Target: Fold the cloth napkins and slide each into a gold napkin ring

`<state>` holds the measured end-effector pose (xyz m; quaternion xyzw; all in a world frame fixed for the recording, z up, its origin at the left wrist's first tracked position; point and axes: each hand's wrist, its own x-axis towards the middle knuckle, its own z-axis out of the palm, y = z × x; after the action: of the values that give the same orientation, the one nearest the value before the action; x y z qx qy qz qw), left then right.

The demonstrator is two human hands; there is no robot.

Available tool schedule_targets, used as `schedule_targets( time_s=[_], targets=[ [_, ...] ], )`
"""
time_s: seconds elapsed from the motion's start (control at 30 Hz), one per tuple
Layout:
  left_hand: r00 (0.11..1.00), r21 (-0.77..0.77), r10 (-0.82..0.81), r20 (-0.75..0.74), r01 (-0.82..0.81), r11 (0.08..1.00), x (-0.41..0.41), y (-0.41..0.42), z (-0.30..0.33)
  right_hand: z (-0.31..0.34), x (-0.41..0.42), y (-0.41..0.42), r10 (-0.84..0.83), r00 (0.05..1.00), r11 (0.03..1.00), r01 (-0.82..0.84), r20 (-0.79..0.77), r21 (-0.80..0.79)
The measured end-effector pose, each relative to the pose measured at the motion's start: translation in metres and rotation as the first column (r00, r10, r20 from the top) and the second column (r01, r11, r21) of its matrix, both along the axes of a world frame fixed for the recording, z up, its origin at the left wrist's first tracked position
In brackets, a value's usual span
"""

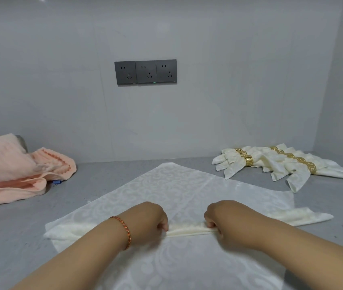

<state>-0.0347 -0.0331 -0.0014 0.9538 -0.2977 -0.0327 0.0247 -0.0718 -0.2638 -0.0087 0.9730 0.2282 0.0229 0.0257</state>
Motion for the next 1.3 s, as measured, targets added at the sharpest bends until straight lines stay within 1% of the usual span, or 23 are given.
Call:
schedule_targets(
  time_s=[0.1,0.17,0.2,0.3,0.37,0.43,0.47,0.5,0.53,0.57,0.6,0.63,0.67,0.7,0.9,0.93,0.97,1.0,1.03,1.07,1.1,1.17,1.3],
  targets=[
    [0.998,-0.083,-0.035,0.061,0.04,0.996,-0.013,0.008,-0.014,-0.006,-0.017,0.001,-0.01,0.999,0.998,0.007,0.051,0.056],
    [0.996,-0.122,-0.059,0.061,0.066,0.99,-0.022,0.012,-0.022,-0.009,-0.025,0.005,0.001,0.999,1.0,-0.002,0.048,0.009],
    [0.995,-0.11,-0.057,0.076,0.065,0.992,-0.025,0.012,-0.026,-0.009,-0.028,0.009,0.002,0.999,1.0,0.0,0.048,-0.023],
    [0.98,0.039,-0.062,0.19,0.056,0.998,-0.029,0.011,-0.033,-0.011,-0.031,0.018,0.007,0.998,0.998,-0.002,0.067,-0.064],
    [0.978,0.074,-0.068,0.198,0.055,0.996,-0.029,0.008,-0.034,-0.011,-0.028,0.024,0.036,0.996,0.998,-0.031,0.08,-0.056],
    [0.991,0.031,-0.062,0.121,0.058,0.998,-0.028,0.008,-0.034,-0.012,-0.024,0.032,0.083,0.994,0.996,-0.08,0.07,-0.039],
    [0.998,-0.032,-0.056,0.038,0.057,0.998,-0.026,0.01,-0.033,-0.013,-0.021,0.035,0.107,0.992,0.994,-0.105,0.061,-0.029],
    [0.996,-0.158,-0.033,-0.085,0.02,0.987,-0.024,0.012,-0.031,-0.014,-0.018,0.039,0.127,0.99,0.992,-0.126,0.057,-0.022],
    [0.97,-0.313,-0.003,-0.245,-0.076,0.947,-0.024,0.015,-0.027,-0.016,-0.016,0.041,0.145,0.988,0.989,-0.144,0.053,-0.023],
    [0.916,-0.453,0.008,-0.401,-0.206,0.868,-0.021,0.019,-0.024,-0.017,-0.015,0.043,0.161,0.986,0.987,-0.159,0.052,-0.025],
    [0.86,-0.545,-0.005,-0.51,-0.319,0.775,-0.016,0.024,-0.021,-0.018,-0.014,0.044,0.17,0.984,0.985,-0.168,0.048,-0.033],
    [0.823,-0.594,-0.02,-0.567,-0.392,0.702,-0.012,0.03,-0.02,-0.02,-0.012,0.046,0.179,0.983,0.983,-0.177,0.042,-0.04],
    [0.803,-0.624,-0.027,-0.596,-0.442,0.645,-0.008,0.033,-0.019,-0.02,-0.01,0.047,0.184,0.982,0.982,-0.182,0.037,-0.041],
    [0.79,-0.641,-0.036,-0.612,-0.469,0.607,-0.005,0.036,-0.018,-0.02,-0.007,0.05,0.192,0.981,0.981,-0.191,0.027,-0.036],
    [0.66,-0.639,-0.116,-0.742,-0.644,0.421,0.009,0.044,-0.014,-0.021,0.012,0.07,0.229,0.969,0.973,-0.229,-0.098,0.011],
    [0.656,-0.624,-0.094,-0.749,-0.649,0.435,0.013,0.048,-0.013,-0.023,0.014,0.071,0.238,0.967,0.971,-0.238,-0.091,0.008],
    [0.677,-0.6,-0.034,-0.736,-0.627,0.497,0.017,0.054,-0.013,-0.025,0.015,0.073,0.245,0.966,0.969,-0.246,-0.081,0.002],
    [0.725,-0.549,0.06,-0.687,-0.571,0.61,0.021,0.058,-0.011,-0.027,0.015,0.074,0.248,0.966,0.969,-0.249,-0.07,0.0],
    [0.791,-0.461,0.163,-0.589,-0.495,0.736,0.023,0.061,-0.008,-0.028,0.015,0.074,0.246,0.968,0.969,-0.246,-0.059,0.0],
    [0.852,-0.347,0.228,-0.471,-0.417,0.84,0.025,0.063,-0.005,-0.029,0.014,0.075,0.245,0.968,0.969,-0.246,-0.046,-0.001],
    [0.894,-0.254,0.245,-0.376,-0.354,0.9,0.026,0.064,-0.002,-0.028,0.013,0.076,0.246,0.969,0.969,-0.246,-0.034,-0.004],
    [0.912,-0.121,0.26,-0.316,-0.311,0.943,0.029,0.065,0.003,-0.028,0.012,0.077,0.25,0.968,0.968,-0.25,-0.018,-0.008],
    [0.872,0.085,0.338,-0.355,-0.33,0.94,0.023,0.058,0.021,-0.03,0.011,0.076,0.255,0.967,0.967,-0.255,0.005,-0.015]
  ],
)
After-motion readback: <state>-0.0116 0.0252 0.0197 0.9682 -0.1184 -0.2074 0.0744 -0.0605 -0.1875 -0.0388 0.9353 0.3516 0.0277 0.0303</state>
